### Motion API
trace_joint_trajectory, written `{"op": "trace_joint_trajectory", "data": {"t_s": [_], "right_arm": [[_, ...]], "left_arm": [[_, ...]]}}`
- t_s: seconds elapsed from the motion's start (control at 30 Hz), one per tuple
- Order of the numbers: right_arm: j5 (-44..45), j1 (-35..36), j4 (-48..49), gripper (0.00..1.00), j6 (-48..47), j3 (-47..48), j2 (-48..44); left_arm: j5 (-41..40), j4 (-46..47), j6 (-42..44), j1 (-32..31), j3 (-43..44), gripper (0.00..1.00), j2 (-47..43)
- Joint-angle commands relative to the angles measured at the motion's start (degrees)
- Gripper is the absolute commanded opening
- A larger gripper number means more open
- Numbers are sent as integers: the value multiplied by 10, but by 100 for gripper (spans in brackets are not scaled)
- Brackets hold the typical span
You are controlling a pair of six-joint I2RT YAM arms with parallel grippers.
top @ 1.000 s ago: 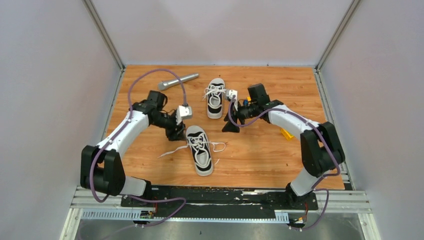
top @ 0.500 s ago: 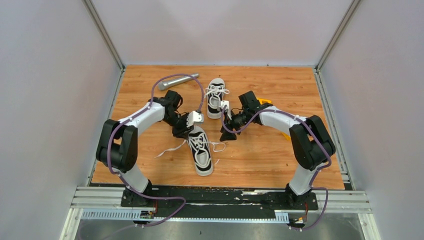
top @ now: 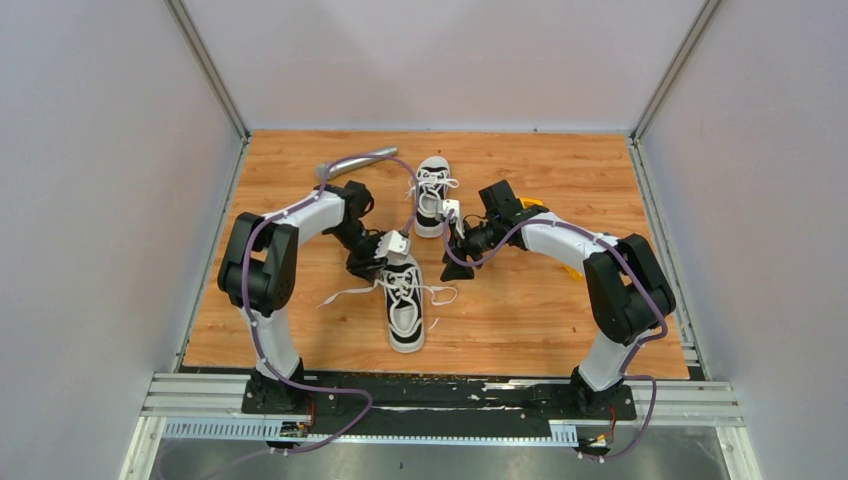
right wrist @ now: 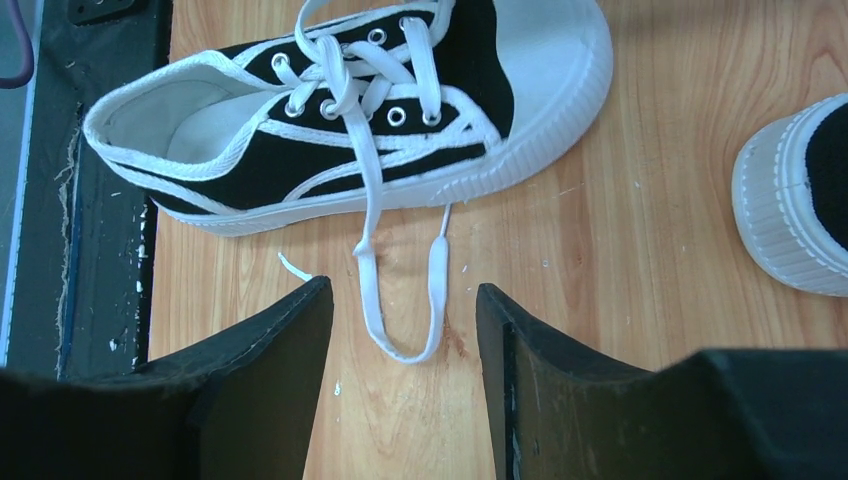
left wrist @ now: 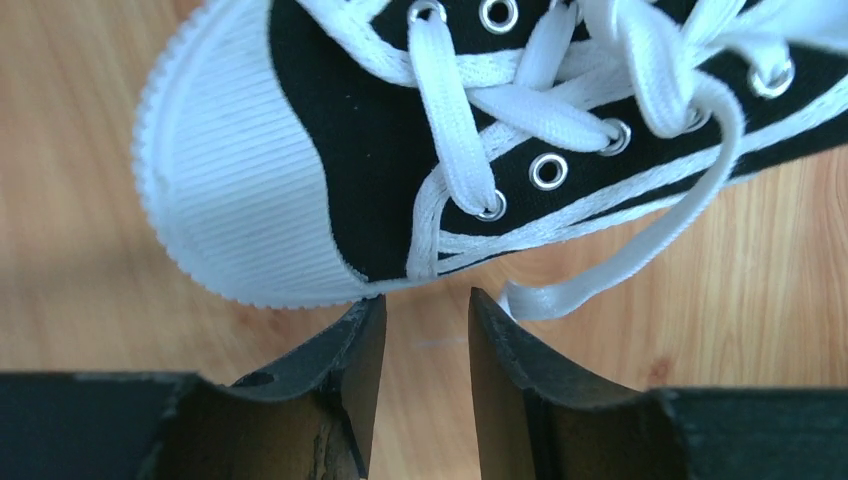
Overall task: Tie the shoes
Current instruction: Tie the shoelace on the shoe.
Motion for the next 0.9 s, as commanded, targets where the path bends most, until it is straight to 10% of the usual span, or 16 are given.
{"op": "trace_joint_trajectory", "data": {"t_s": [0.0, 0.3, 0.5, 0.7, 0.87], "right_arm": [[8, -2, 0, 56, -2, -2, -13], [20, 4, -14, 55, -64, -43, -26], [5, 19, -17, 58, -47, -78, -52], [21, 53, -1, 59, -10, -59, -4], [82, 67, 0, 53, 24, -34, 23]], "left_arm": [[67, -40, 34, -30, 67, 43, 20], [66, 19, -66, 14, 52, 51, -25], [123, -99, 72, 84, 19, 57, -107], [157, -113, 126, 26, -19, 64, -98], [94, 51, 5, -25, -72, 64, -98]]}}
